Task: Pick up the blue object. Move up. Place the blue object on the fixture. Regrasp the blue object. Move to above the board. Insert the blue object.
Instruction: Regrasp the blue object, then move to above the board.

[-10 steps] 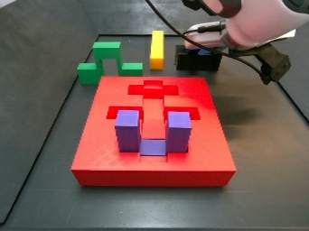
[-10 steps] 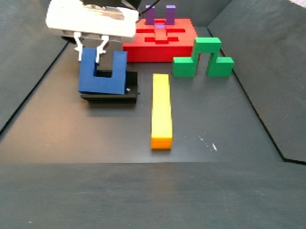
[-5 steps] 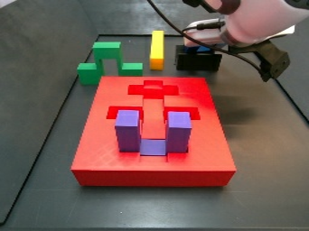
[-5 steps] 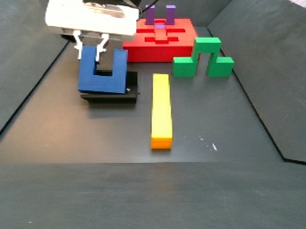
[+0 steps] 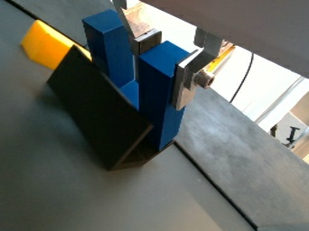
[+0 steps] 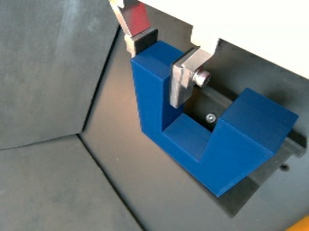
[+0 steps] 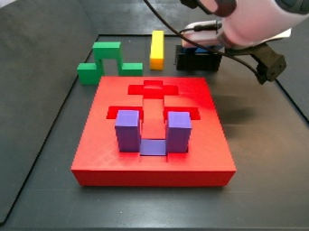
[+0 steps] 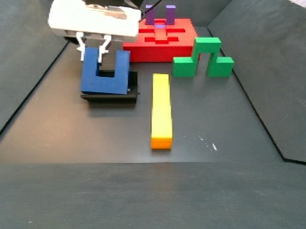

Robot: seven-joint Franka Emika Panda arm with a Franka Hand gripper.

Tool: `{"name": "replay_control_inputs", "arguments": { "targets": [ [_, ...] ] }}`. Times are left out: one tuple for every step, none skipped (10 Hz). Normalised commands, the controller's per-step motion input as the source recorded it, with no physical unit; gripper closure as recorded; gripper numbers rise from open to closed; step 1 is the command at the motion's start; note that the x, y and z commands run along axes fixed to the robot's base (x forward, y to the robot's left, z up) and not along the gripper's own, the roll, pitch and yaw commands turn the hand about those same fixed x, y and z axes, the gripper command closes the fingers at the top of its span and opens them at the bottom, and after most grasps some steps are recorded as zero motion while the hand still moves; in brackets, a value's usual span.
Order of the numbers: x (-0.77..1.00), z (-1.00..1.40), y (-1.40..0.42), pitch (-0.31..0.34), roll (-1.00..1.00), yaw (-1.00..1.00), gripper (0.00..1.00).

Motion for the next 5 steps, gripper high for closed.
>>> {"name": "replay_control_inputs", "arguments": {
  "targets": [
    [0.0,0.0,0.0,0.0,0.0,0.0,1.0],
    [0.0,0.0,0.0,0.0,0.0,0.0,1.0],
    [0.0,1.4,0.0,0.0,0.0,0.0,1.0],
    [0.01,1.4,-0.03,-0.007,-0.03,0.06,1.0],
    [-0.01,1.4,-0.03,-0.009,-0.05,0.05,1.0]
  ]
}}
